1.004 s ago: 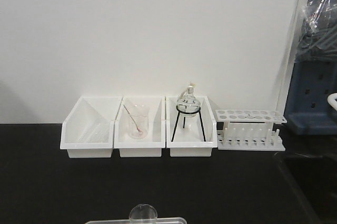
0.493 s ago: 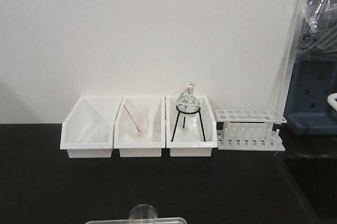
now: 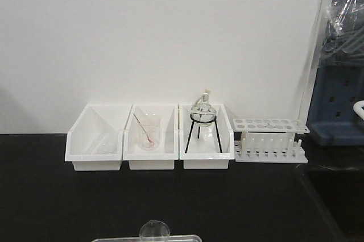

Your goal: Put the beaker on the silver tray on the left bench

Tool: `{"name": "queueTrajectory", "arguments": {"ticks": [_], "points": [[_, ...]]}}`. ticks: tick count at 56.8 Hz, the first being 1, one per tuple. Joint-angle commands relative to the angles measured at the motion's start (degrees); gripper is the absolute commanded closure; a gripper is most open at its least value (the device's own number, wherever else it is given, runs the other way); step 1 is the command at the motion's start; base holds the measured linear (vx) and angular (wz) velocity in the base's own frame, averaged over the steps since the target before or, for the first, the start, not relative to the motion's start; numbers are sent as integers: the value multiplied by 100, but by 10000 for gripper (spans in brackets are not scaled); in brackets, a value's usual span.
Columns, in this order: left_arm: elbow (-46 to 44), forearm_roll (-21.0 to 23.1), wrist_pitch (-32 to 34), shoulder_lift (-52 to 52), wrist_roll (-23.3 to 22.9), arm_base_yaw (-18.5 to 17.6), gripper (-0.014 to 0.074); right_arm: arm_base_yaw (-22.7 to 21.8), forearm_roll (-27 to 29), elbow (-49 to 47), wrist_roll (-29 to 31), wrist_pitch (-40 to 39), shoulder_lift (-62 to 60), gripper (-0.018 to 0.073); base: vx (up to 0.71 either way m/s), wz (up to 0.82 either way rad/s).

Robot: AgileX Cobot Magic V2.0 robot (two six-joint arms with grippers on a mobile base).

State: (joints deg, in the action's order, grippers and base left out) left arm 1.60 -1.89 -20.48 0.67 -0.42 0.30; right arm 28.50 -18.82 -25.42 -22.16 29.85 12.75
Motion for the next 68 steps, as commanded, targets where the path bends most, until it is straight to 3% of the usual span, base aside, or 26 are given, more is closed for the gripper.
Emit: {"name": "queueTrajectory", "arguments": {"ticks": [1, 7, 18, 29, 37, 68], "points": [[159, 9, 443, 90, -8, -34, 595, -82, 81, 348, 72, -891, -129, 562, 0, 0], [159, 9, 443, 90, -8, -34, 595, -584, 741, 1029, 181, -1525, -430, 562, 0, 0], [159, 9, 443, 90, -8, -34, 595, -1854, 1914, 2109, 1124, -2445, -863, 562, 0, 0], [159, 9, 450, 90, -8, -34, 595, -2726, 1929, 2799, 1473, -2440, -1451, 562, 0, 0], [159, 9, 442, 90, -8, -34, 595, -2751, 1596, 2783, 1472, -2272, -1431, 562, 0, 0], [159, 9, 447, 90, -8, -34, 595, -2750, 1633, 2783, 1472, -2308, -1431, 562, 0, 0]]}}
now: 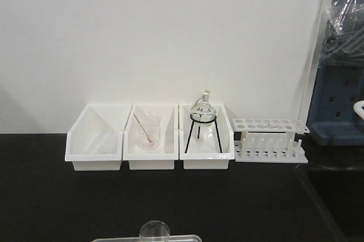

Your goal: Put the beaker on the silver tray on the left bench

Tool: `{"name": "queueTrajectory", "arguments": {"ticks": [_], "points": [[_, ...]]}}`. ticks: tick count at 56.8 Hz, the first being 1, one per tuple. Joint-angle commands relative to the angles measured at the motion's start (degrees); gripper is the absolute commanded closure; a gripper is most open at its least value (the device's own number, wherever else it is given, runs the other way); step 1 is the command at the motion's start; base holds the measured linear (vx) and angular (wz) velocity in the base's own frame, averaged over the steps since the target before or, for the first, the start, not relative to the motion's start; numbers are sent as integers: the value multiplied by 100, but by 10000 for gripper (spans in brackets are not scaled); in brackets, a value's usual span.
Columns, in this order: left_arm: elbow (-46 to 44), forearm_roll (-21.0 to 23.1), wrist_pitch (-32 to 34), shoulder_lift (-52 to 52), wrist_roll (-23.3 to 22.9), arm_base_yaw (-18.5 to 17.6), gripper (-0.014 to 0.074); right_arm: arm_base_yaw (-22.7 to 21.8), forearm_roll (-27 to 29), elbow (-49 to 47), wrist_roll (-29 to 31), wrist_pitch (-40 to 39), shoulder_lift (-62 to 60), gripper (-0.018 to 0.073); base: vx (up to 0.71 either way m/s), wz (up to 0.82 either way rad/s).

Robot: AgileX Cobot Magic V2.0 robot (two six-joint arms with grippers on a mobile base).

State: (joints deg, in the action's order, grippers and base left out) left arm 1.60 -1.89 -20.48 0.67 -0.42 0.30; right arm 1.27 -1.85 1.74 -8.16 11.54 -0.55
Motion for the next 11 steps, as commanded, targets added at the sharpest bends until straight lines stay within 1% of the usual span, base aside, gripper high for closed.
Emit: {"name": "queueTrajectory", "arguments": {"ticks": [1, 11], "points": [[159, 9, 447, 90, -8, -34, 595, -27, -63, 67, 72, -477, -101, 562, 0, 0], [159, 9, 447, 90, -8, -34, 595, -27, -68, 67, 72, -477, -101, 562, 0, 0]]}}
